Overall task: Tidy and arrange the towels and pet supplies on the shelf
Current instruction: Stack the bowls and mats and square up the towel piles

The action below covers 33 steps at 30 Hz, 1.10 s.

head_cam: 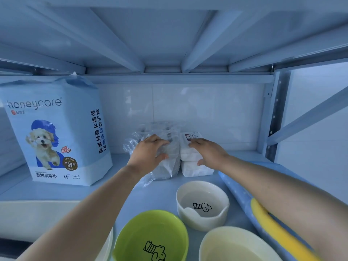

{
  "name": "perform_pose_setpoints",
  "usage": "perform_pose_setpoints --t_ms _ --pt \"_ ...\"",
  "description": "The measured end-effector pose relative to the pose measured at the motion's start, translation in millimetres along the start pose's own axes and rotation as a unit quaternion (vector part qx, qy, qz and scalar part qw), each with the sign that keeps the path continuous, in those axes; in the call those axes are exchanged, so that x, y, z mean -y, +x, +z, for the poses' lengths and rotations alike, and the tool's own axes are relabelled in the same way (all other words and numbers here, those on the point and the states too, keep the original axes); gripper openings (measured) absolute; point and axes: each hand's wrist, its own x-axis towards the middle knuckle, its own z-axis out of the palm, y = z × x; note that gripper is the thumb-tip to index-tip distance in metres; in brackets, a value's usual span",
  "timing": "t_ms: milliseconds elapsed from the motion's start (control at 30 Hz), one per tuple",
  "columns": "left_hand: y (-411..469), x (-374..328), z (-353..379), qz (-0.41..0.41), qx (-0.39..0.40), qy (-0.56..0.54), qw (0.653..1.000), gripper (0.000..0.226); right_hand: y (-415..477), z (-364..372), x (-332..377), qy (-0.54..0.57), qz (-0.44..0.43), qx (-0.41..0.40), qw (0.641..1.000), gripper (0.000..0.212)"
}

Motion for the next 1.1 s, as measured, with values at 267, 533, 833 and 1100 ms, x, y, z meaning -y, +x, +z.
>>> perform_pose_setpoints --t_ms 267,533,833,1100 --pt "-5.7 -3.3 4.1 0.007 -0.049 0.073 0.996 0.042 -0.9 -6.4 -3.7 0.041 -0.003 0.002 0.999 0.066" --pt "-16.8 0.6 -7.7 0.048 -0.076 0.117 0.989 0.051 -1.7 -31.4 49.1 0.174 -0.061 -0.104 0.977 0.061" --pt "-36.8 11.7 -25.5 -0.066 -0.04 0.122 0.99 0.035 17.8 -30.2 73.4 0.108 -0.064 -0.105 0.986 0.032" --pt "-36.0 1.7 -16.3 -0.104 -0.05 0.132 0.984 0.035 12.4 -34.8 74.2 0.123 -0.055 -0.084 0.987 0.036"
